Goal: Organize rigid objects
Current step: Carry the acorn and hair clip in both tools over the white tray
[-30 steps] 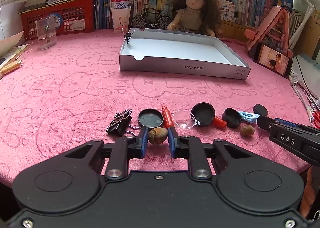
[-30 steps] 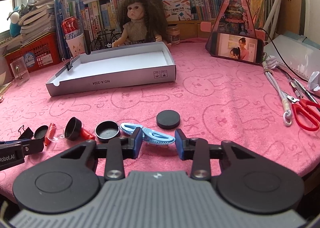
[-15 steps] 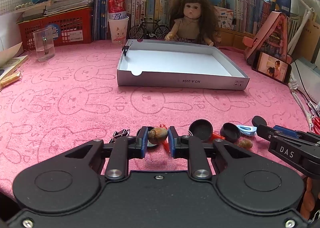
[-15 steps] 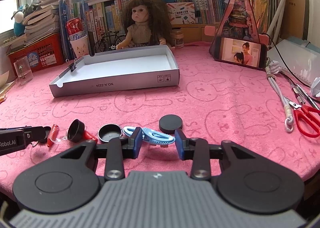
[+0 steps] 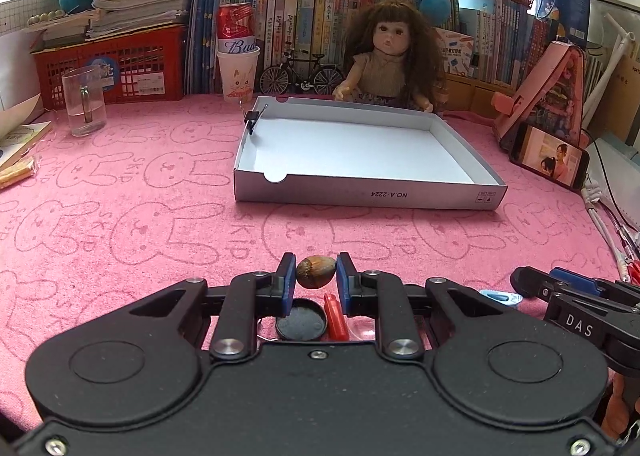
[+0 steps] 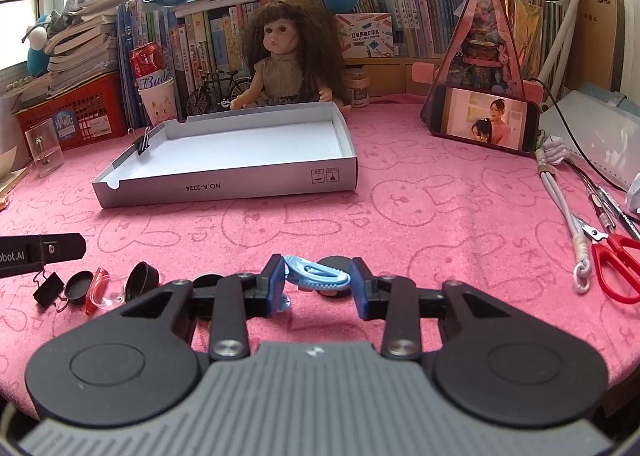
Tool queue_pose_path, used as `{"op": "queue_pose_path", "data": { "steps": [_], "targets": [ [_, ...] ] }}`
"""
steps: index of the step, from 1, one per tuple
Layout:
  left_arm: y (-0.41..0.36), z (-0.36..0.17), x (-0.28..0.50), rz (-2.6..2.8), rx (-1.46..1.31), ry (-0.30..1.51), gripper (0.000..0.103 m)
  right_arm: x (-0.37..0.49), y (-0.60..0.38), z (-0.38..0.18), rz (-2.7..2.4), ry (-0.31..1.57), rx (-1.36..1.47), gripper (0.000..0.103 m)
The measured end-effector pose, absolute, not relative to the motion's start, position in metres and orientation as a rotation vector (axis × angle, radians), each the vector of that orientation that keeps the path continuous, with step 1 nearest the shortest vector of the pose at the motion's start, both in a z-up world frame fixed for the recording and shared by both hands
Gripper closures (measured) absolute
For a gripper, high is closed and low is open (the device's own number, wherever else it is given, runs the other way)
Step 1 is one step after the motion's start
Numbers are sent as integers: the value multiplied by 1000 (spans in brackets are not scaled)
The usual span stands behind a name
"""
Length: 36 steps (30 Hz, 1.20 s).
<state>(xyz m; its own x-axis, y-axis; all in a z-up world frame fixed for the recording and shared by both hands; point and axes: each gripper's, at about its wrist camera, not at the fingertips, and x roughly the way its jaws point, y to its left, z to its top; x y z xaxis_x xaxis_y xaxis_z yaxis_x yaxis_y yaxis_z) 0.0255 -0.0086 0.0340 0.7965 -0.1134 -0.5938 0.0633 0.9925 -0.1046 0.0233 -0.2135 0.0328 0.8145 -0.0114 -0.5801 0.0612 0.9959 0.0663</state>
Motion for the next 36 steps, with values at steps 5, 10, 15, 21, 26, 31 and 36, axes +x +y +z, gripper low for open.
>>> {"op": "queue_pose_path", "data": {
  "steps": [5,10,15,21,26,31,36],
  "targets": [
    [-7,35,39,-102,-91,646,83,30,-215,36,-29,598,77,63],
    [-3,37,53,-107,-123,636,83,47,-219,37,-3,613,101,63],
    [0,39,70,-108,-157,633,83,64,-218,40,16,614,102,63],
    [-3,46,92,-123,-157,619,83,86,-217,44,53,628,119,63],
    [-7,49,114,-137,-150,615,83,105,-213,45,72,623,113,63],
    [-8,50,145,-143,-166,634,83,128,-206,49,119,613,80,63],
    [-7,49,181,-224,-186,672,83,162,-204,50,185,640,80,63]
  ]
}}
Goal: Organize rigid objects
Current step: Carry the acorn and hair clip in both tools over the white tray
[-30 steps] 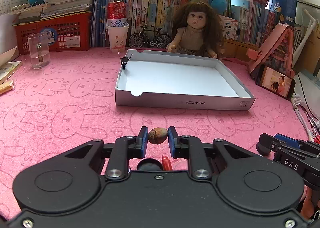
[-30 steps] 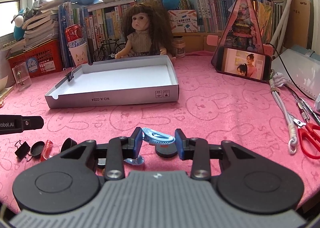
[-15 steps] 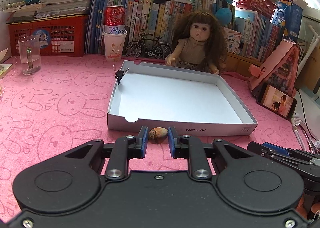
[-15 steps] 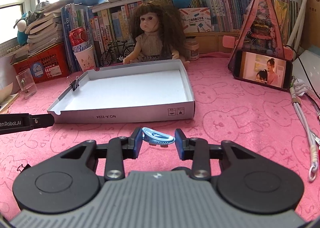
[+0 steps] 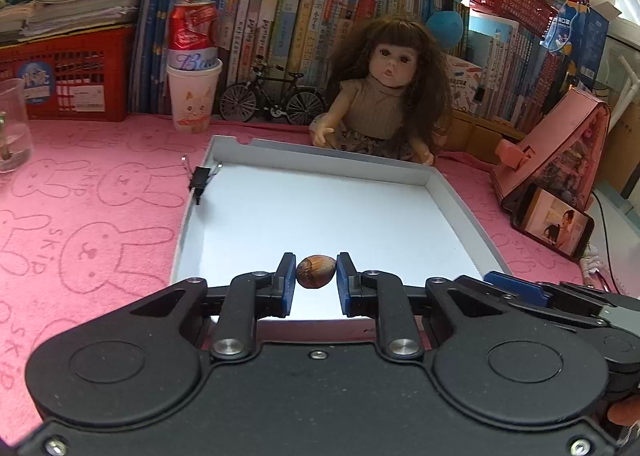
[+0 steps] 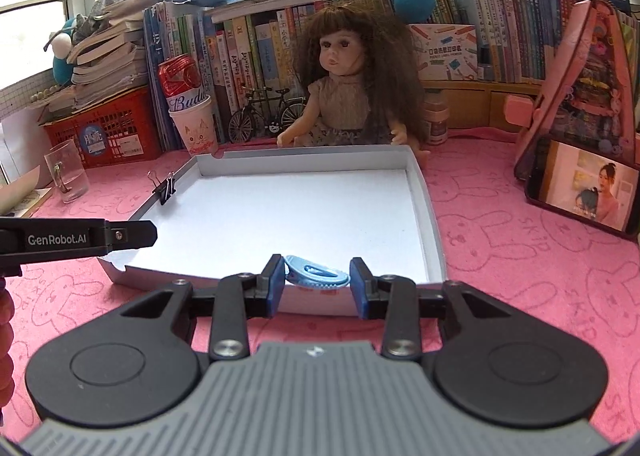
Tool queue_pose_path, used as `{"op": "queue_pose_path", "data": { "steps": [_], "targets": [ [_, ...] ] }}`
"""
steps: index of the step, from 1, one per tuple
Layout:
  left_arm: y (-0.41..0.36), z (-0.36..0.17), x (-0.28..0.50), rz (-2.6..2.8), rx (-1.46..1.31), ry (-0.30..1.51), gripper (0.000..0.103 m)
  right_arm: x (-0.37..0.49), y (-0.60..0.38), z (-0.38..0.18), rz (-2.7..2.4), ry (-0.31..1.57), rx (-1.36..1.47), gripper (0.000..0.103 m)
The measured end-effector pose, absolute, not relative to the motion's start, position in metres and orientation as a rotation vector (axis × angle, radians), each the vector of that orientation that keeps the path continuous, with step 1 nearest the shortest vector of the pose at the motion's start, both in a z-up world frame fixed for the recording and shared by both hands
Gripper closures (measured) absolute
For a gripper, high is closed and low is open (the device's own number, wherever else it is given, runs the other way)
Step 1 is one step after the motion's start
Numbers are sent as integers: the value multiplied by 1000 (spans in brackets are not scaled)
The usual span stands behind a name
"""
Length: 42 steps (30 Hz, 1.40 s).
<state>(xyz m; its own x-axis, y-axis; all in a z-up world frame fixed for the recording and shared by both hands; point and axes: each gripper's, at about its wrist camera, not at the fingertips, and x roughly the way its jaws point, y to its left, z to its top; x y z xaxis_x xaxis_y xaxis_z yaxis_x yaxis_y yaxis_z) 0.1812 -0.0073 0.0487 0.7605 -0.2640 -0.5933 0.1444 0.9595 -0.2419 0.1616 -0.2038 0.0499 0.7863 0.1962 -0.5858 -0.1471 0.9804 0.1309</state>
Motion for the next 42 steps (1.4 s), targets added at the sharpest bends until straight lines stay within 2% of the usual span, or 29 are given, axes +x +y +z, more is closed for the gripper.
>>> {"op": "queue_pose_path", "data": {
  "steps": [4,15,42],
  "targets": [
    [-5,43,217,-269,-251,707,83,194,-205,48,244,680,95,63],
    [-23,23,284,-221,-189,796,83,272,-211,34,286,875,149,63],
    [-45,6,289,-221,-138,806,83,293,-205,23,203,923,135,63]
  ]
}}
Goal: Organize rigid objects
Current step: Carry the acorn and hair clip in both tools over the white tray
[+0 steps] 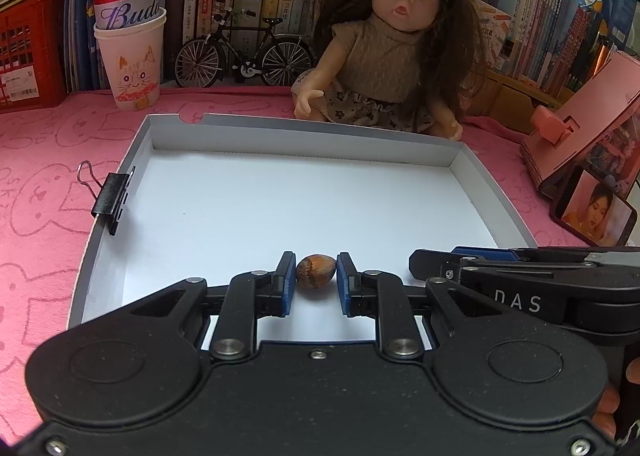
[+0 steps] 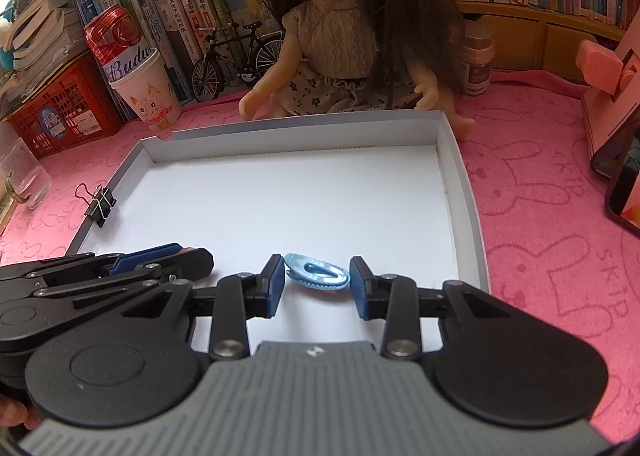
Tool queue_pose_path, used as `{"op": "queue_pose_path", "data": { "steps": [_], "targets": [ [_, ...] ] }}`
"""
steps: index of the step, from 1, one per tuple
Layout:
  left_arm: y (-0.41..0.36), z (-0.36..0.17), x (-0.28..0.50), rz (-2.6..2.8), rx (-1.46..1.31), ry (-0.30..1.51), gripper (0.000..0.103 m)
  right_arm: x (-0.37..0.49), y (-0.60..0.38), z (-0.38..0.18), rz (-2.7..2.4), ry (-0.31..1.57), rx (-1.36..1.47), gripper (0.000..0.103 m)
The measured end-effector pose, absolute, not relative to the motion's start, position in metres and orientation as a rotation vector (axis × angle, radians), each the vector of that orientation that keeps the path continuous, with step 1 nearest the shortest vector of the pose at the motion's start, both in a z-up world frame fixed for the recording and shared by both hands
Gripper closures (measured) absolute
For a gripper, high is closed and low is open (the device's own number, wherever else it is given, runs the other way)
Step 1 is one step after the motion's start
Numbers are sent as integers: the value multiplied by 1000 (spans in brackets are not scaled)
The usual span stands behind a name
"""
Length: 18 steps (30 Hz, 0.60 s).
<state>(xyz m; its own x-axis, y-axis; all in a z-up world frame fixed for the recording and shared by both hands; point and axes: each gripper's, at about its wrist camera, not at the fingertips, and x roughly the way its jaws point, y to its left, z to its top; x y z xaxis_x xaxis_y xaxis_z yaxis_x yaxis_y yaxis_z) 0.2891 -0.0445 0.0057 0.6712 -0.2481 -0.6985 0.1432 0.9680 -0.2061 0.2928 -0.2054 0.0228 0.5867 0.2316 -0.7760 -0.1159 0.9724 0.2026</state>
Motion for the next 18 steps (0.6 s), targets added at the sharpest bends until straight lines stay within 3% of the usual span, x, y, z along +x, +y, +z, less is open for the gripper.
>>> {"op": "queue_pose_path", "data": {
  "steps": [16,18],
  "targets": [
    [-40,7,289,-241,-180,812,83,292,-206,23,226,914,170,60],
    [-39,10,289,-234,-180,820,79,291,-208,24,229,914,184,51]
  ]
}}
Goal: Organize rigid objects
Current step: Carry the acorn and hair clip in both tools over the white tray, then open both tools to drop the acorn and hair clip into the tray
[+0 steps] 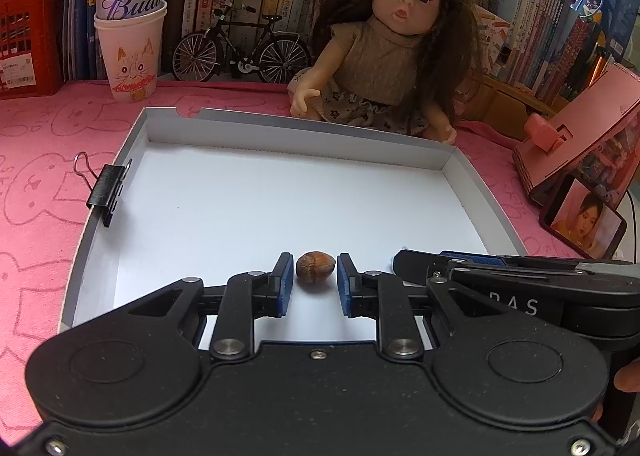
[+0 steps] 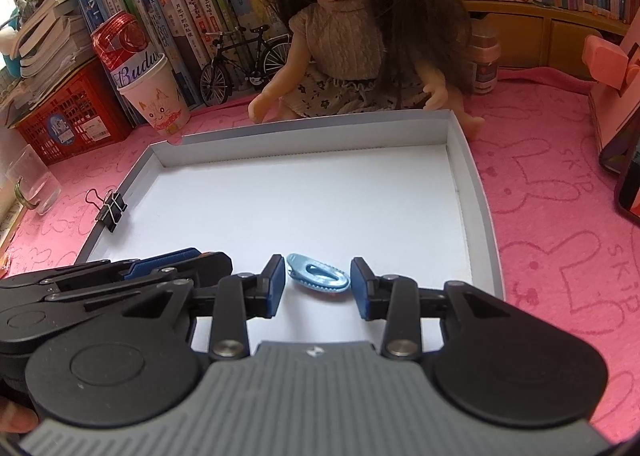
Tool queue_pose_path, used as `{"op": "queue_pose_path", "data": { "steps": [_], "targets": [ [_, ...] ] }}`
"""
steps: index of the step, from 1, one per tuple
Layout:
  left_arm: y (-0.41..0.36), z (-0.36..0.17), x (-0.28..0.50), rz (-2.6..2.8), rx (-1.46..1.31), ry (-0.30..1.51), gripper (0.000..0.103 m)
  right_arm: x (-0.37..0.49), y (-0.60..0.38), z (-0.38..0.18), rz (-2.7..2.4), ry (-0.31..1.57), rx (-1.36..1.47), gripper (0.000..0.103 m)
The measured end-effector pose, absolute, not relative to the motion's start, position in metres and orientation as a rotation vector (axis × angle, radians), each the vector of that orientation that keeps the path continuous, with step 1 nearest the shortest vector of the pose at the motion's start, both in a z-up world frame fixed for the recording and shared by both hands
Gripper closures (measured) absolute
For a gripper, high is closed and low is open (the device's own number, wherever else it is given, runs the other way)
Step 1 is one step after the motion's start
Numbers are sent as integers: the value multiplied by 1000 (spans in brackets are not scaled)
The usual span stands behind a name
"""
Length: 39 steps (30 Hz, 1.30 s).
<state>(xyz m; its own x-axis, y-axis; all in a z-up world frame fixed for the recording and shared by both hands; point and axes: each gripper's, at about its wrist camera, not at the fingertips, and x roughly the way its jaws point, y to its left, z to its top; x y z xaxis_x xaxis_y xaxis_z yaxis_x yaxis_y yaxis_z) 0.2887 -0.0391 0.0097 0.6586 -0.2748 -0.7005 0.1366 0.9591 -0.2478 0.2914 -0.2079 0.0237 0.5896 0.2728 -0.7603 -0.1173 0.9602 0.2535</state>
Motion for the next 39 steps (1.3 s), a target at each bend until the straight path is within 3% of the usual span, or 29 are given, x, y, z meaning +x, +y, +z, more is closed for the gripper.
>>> {"op": "queue_pose_path", "data": {
  "steps": [4,15,23,39],
  "targets": [
    [-33,17,284,-220,-173,790,58,288,-215,28,218,894,210,41],
    [-22,37,251,-246,-184,714,24,267,-225,45,200,845,239,26],
    [-20,48,225,-250,-173,670,17,246,-229,55,203,799,234,15],
    [-14,62,173,-277,-172,625,15,197,-229,75,213,671,165,8]
  ]
}}
